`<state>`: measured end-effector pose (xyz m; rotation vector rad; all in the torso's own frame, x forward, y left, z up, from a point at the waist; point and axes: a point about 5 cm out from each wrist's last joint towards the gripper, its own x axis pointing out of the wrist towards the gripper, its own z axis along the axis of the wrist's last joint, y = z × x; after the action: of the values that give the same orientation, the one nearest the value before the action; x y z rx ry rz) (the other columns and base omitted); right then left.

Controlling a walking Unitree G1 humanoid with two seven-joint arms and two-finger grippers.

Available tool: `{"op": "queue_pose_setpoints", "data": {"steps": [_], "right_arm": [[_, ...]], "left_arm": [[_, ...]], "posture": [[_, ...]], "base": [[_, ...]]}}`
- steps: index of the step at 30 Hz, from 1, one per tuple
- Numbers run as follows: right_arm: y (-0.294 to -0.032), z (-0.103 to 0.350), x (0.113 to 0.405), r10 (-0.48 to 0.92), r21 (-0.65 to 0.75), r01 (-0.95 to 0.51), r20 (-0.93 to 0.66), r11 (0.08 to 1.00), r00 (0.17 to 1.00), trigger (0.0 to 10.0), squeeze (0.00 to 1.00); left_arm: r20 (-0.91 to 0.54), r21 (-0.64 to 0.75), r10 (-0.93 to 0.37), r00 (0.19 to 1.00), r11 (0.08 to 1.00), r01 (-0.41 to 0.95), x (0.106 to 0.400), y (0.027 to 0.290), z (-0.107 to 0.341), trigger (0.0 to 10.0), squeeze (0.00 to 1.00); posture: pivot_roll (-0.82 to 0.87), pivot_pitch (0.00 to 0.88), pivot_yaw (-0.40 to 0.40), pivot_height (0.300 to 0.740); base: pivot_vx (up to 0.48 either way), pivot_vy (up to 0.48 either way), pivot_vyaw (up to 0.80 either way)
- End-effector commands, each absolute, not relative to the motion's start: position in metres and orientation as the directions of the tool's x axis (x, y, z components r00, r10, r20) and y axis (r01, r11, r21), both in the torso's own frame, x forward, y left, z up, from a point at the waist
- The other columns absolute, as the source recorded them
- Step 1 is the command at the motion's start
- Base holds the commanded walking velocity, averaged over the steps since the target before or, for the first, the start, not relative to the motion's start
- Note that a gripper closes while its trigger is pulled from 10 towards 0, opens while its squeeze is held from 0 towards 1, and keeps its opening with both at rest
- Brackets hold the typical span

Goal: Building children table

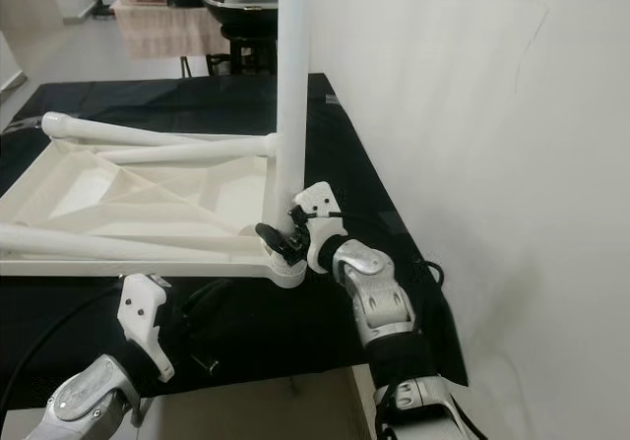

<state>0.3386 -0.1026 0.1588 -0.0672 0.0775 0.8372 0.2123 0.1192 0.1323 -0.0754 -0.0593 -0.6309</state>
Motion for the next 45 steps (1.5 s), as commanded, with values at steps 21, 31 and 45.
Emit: {"op": "queue_pose_setpoints", "data": {"steps": [21, 31, 45], "right_arm": [[-0.129, 0.171, 0.368, 0.916, 0.129, -0.908, -0.105, 0.399, 0.388, 0.0, 0.00], [-0.152, 0.161, 0.361, 0.801, 0.016, -0.804, -0.100, 0.594, 0.590, 0.0, 0.00], [-0.111, 0.139, 0.330, 0.460, -0.065, -0.475, -0.160, 0.878, 0.873, 0.0, 0.00]], "left_arm": [[0.073, -0.055, -0.573, 0.816, 0.815, 0.577, 0.210, 0.117, 0.130, 10.0, 0.00], [0.071, -0.058, -0.574, 0.815, 0.814, 0.578, 0.209, 0.120, 0.131, 10.0, 0.00], [0.061, -0.050, -0.586, 0.808, 0.807, 0.588, 0.213, 0.125, 0.130, 10.0, 0.00]], "posture": [[0.04, 0.056, -0.078, 0.740], [0.02, 0.067, -0.066, 0.740], [0.00, 0.055, -0.036, 0.740]], "base": [[0.000, 0.000, 0.00], [0.000, 0.000, 0.00], [0.000, 0.000, 0.00]]}}
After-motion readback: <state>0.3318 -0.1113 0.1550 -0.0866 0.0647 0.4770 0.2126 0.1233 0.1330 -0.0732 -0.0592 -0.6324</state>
